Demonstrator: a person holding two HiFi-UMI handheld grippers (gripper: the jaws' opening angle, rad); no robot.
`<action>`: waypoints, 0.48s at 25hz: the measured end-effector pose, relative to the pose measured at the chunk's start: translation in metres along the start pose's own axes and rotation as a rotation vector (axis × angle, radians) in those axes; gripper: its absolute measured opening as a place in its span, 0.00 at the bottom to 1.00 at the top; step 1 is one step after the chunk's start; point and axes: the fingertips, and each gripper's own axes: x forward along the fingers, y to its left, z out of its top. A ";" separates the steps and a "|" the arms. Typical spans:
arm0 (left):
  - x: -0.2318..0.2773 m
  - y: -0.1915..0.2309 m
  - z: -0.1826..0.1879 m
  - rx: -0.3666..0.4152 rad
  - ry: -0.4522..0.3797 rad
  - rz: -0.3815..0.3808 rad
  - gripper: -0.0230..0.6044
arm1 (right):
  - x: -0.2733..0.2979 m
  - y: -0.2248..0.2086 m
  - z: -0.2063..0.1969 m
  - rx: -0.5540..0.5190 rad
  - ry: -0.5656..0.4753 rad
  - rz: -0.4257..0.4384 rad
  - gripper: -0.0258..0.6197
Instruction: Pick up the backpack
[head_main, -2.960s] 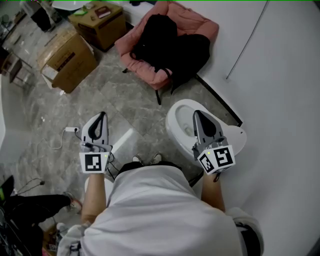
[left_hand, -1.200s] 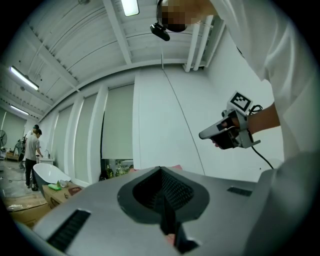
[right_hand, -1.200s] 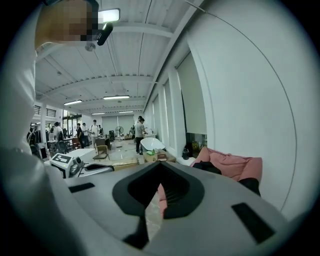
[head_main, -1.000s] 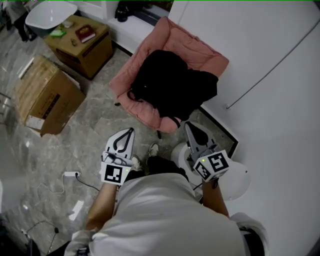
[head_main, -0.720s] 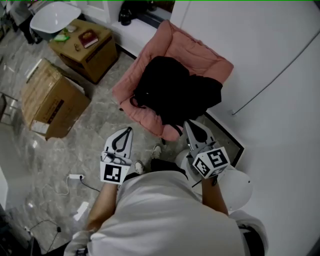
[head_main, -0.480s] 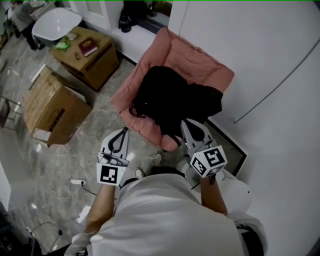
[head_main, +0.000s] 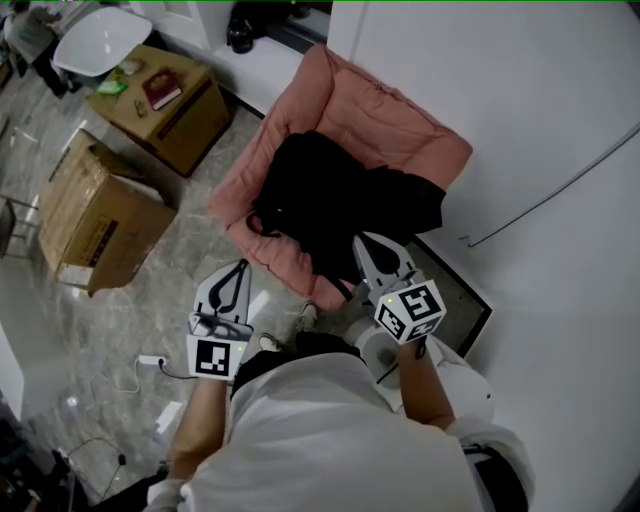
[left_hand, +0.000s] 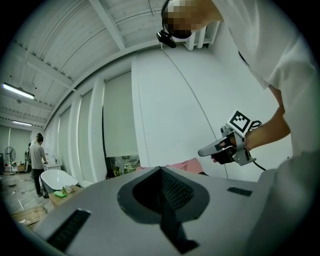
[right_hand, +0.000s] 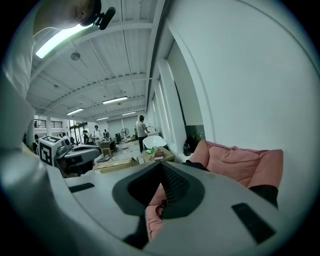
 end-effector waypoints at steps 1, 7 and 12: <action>0.003 0.000 -0.002 -0.002 0.002 0.003 0.06 | 0.005 -0.005 -0.006 0.008 0.010 0.007 0.07; 0.009 0.006 -0.033 -0.049 0.052 -0.008 0.06 | 0.059 -0.029 -0.054 0.083 0.090 0.072 0.08; 0.021 0.009 -0.062 -0.059 0.105 -0.025 0.06 | 0.089 -0.068 -0.077 0.087 0.107 0.003 0.18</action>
